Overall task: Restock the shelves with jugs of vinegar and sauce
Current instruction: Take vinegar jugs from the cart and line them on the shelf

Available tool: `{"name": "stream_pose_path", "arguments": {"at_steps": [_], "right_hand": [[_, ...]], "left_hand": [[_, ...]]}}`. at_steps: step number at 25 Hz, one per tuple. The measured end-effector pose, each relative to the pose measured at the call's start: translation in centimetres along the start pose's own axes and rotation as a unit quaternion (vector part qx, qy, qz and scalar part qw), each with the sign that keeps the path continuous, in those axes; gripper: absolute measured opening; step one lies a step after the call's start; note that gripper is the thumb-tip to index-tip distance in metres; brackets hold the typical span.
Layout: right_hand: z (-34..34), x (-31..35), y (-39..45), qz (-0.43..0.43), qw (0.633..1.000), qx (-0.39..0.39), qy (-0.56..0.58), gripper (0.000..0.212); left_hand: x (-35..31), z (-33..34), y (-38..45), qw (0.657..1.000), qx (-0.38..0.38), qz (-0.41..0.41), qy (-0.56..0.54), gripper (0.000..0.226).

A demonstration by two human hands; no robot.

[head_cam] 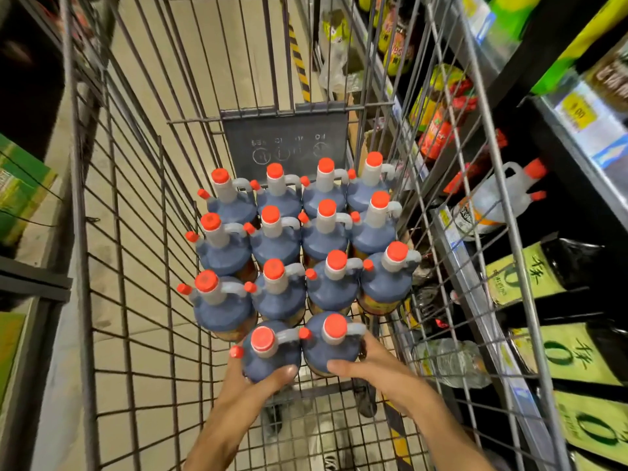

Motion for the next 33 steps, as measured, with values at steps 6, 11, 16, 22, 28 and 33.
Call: {"name": "stream_pose_path", "arguments": {"at_steps": [6, 11, 16, 22, 28, 33], "right_hand": [[0.9, 0.0, 0.4, -0.012, 0.999, 0.020, 0.021, 0.082], [0.7, 0.2, -0.7, -0.048, 0.998, -0.020, 0.048, 0.075], [0.3, 1.4, -2.7, -0.046, 0.995, -0.039, 0.080, 0.086], [-0.8, 5.3, -7.0, -0.093, 0.980, -0.106, 0.143, 0.090], [-0.8, 12.9, -14.7, -0.209, 0.943, -0.160, 0.202, 0.075], [-0.9, 20.1, -24.5, -0.272, 0.915, -0.189, 0.229, 0.066]], "left_hand": [[0.4, 0.5, 0.4, 0.999, 0.005, 0.039, -0.002, 0.062], [0.4, 0.4, -0.2, 0.997, -0.058, 0.004, -0.046, 0.072], [-1.4, 0.9, -1.2, 0.994, -0.053, -0.017, -0.098, 0.073], [-8.1, 1.1, -3.2, 0.989, -0.015, 0.016, -0.146, 0.062], [-16.9, -0.6, -7.4, 0.983, 0.039, 0.078, -0.159, 0.044], [-25.9, -2.7, -13.1, 0.975, 0.096, 0.119, -0.161, 0.057]]}}
Point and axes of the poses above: each hand's wrist, its own y-axis towards the middle knuckle, its own z-axis out of the palm, x = y × z, the point moved 6 cm from there along y, towards the middle knuckle, and after that the axes turned 14 degrees about -x, right-handed, at the moved point
